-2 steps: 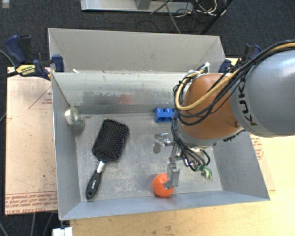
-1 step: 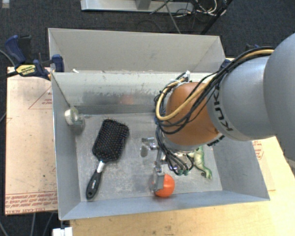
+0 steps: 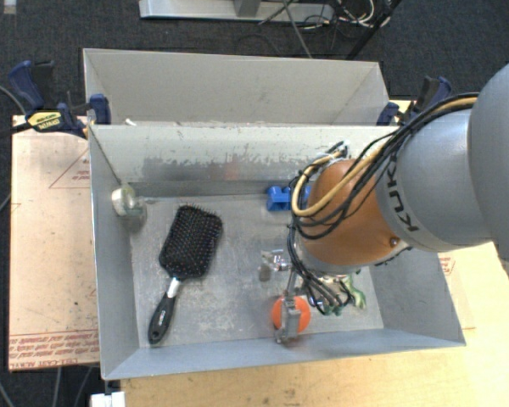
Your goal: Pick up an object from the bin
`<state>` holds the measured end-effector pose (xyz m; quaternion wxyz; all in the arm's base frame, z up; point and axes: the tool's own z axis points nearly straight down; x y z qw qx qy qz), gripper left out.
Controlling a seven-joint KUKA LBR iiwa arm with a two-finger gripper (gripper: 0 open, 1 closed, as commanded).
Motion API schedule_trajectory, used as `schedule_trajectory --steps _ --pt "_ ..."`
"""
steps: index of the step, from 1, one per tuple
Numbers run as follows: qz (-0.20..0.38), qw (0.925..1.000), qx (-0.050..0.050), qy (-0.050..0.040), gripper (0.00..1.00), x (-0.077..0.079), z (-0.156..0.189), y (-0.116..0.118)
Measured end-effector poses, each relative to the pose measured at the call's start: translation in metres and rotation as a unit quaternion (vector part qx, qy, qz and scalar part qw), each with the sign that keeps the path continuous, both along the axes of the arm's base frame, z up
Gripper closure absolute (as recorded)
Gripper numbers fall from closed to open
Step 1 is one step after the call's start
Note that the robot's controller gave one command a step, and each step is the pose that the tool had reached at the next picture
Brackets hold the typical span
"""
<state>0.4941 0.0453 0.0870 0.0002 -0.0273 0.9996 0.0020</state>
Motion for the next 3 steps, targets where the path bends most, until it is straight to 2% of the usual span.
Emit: schedule_trajectory --steps 1,2,3 --pt "-0.028 0.9996 -0.003 0.0004 0.0 0.028 -0.002 -0.025" --pt "0.003 1.0 -0.001 -0.0027 0.0 0.023 -0.009 -0.045" --pt "0.016 0.9999 -0.001 -0.0011 1.0 0.069 0.012 -0.042"
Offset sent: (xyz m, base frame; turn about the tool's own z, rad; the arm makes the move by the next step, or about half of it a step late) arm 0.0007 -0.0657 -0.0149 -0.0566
